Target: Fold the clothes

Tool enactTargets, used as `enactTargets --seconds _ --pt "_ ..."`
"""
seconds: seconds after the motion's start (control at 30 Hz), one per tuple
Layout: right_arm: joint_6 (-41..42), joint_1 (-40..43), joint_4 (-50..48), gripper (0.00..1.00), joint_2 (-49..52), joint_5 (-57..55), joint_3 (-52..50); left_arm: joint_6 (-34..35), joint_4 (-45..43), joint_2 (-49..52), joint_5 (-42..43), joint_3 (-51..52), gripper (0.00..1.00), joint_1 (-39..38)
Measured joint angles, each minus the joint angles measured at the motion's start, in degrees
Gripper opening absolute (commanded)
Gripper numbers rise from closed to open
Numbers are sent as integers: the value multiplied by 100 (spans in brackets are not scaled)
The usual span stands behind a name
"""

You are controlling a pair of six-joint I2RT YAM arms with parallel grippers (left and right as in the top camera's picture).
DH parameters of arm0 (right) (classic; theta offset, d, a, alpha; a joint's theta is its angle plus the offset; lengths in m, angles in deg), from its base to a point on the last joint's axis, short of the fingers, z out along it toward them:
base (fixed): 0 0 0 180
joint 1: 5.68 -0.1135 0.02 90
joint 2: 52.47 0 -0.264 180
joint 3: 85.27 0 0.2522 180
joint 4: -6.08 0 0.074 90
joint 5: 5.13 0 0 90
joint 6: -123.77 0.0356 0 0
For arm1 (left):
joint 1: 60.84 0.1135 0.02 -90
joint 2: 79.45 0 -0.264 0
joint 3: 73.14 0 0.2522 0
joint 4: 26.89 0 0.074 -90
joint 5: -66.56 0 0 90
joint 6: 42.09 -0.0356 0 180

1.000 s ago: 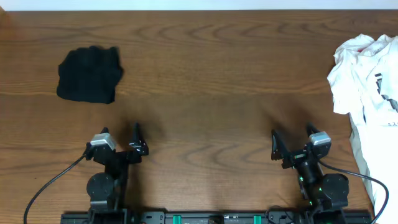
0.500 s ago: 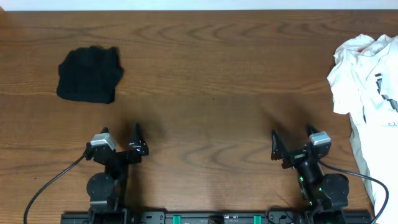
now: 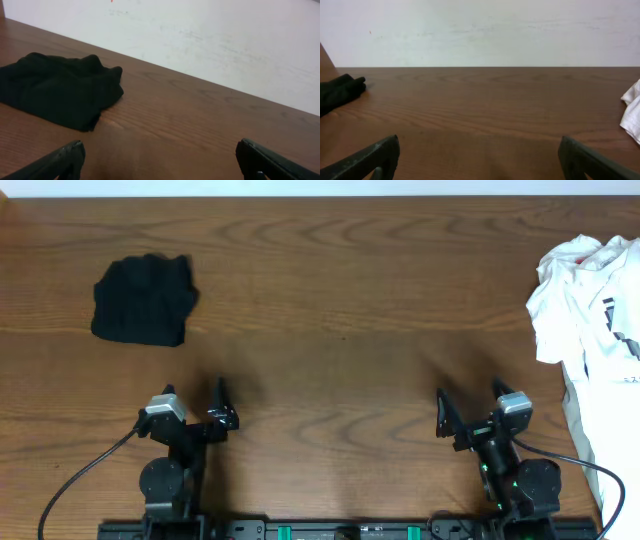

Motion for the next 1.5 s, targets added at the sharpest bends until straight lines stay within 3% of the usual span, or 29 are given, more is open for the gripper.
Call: enactTargets --seconds 1.5 --pt "72 0 103 99 0 -184 20 0 0 0 0 0 98 0"
